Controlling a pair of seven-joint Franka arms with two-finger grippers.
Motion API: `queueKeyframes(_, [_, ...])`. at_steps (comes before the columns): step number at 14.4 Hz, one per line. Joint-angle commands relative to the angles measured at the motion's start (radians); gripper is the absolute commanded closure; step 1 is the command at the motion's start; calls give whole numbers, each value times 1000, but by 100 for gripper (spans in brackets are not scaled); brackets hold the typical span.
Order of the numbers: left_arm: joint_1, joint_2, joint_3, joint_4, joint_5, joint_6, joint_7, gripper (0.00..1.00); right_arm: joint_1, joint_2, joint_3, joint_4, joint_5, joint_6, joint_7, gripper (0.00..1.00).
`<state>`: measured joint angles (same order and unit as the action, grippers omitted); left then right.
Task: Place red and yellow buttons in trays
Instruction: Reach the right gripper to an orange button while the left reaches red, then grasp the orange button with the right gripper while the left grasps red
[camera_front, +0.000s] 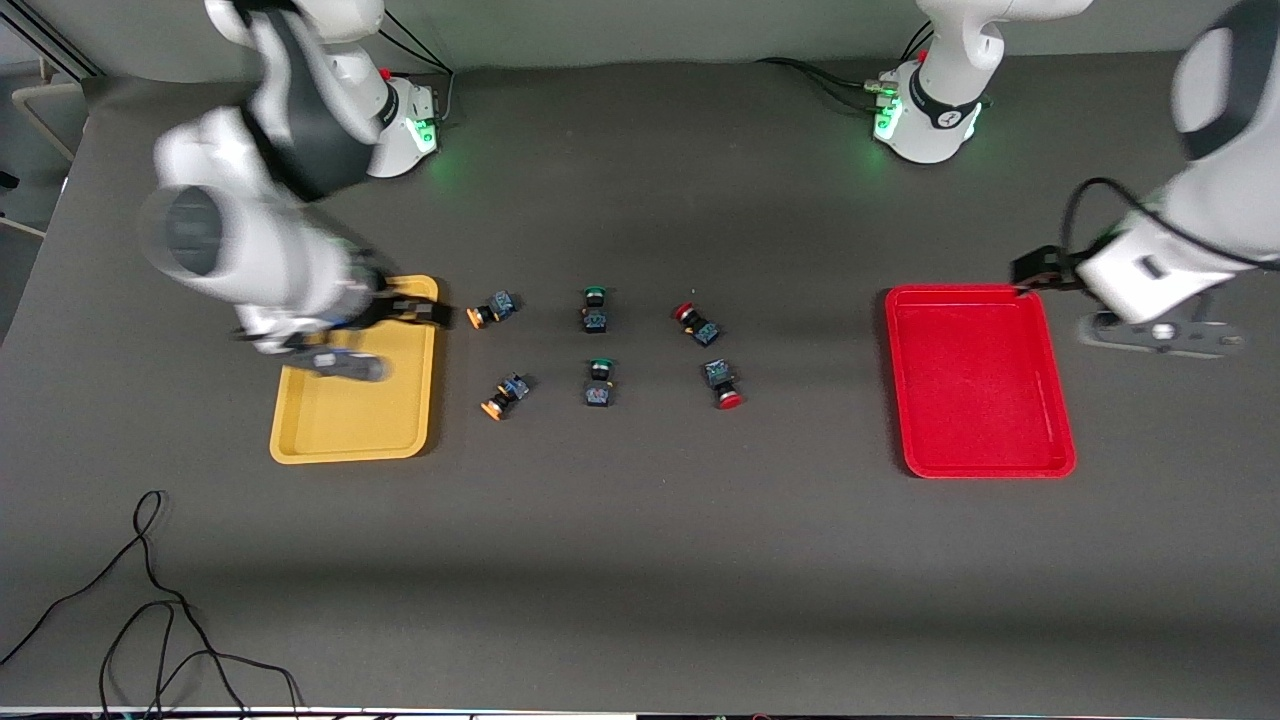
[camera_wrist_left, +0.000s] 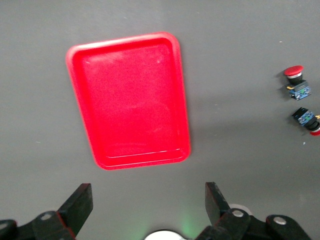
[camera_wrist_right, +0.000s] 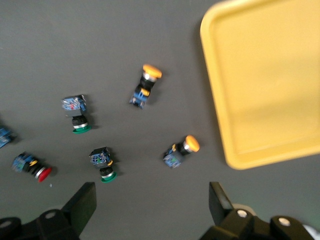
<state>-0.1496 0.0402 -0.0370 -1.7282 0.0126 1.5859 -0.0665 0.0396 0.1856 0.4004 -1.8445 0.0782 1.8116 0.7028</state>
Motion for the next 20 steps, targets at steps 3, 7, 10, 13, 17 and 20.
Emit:
queueKeyframes(3, [-240, -51, 9, -172, -3, 149, -332, 0, -18, 38, 12, -161, -26, 101, 238, 0])
queueKeyframes(7, [-384, 18, 9, -174, -74, 250, -664, 0, -15, 25, 14, -339, -23, 268, 447, 0])
queueKeyframes(10, [-490, 76, 9, -166, -77, 345, -888, 0, -7, 8, 15, -426, -21, 397, 558, 0])
queueKeyframes(13, [-553, 130, 9, -166, -79, 452, -1062, 0, 2, 5, 15, -531, -20, 562, 615, 0])
queueKeyframes(17, [-577, 251, 9, -171, -79, 571, -1095, 0, 16, 15, 17, -585, -20, 661, 633, 0])
queueKeyframes(20, [-596, 366, 9, -175, -79, 679, -1101, 0, 19, 28, 17, -640, -20, 762, 633, 0])
